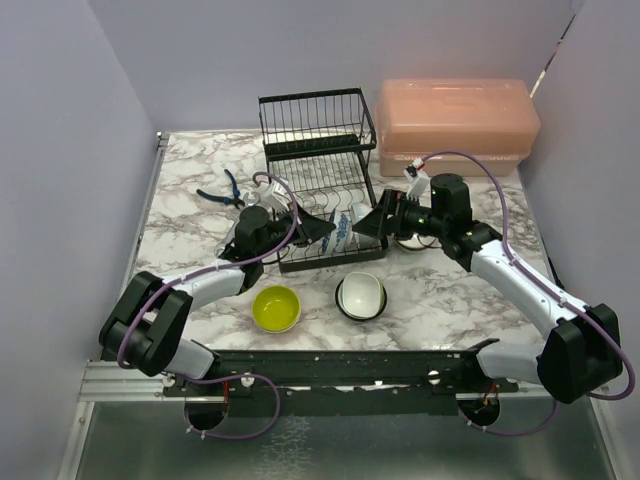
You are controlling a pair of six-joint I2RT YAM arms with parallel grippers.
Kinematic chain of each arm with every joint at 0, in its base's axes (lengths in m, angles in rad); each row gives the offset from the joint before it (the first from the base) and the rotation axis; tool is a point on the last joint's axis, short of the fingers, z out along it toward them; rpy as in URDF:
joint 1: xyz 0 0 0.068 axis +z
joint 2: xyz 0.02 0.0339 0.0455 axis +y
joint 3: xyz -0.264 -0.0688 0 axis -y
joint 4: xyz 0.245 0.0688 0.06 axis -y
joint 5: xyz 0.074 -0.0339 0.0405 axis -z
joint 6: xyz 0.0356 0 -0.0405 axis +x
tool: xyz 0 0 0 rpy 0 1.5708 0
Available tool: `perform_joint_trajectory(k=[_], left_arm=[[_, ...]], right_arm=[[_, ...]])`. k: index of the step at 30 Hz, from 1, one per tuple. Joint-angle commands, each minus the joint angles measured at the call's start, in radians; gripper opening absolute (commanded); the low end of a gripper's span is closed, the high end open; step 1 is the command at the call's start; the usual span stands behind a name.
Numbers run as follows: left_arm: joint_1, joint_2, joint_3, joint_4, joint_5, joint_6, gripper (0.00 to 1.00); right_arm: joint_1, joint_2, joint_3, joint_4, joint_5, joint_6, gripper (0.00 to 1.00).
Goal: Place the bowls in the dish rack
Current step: Place the bowl in the dish rack.
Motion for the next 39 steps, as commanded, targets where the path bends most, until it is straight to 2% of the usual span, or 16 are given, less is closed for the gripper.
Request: perform_joint_trajectory(k=[1, 7, 16, 23, 39], left_arm=[[0.011, -0.018, -0.012, 0.128, -0.063, -0.029, 0.0], [0.017, 0.037, -0.03, 0.216, -0.076, -0.086, 0.0], [0.017, 0.151, -0.075, 0.506, -0.12, -0.27, 0.0], [0.016, 0.195, -0.11, 0.556, -0.216, -0.324, 0.0], [-0.008, 0.417, -0.055, 0.834, -0.249, -0.527, 0.0]], right_arm=[[-0.005, 0.02, 0.024, -0.022, 0.008, -0.016, 1.0], [-0.005, 0.028, 0.02, -0.025, 0.006, -0.015, 1.0], [-0.005, 0.032, 0.013, -0.034, 0.017, -0.018, 1.0], [-0.005, 0.038, 0.013, -0.037, 0.023, -0.022, 1.0], [-0.005, 0.036, 0.013, -0.06, 0.05, -0.035, 1.0]])
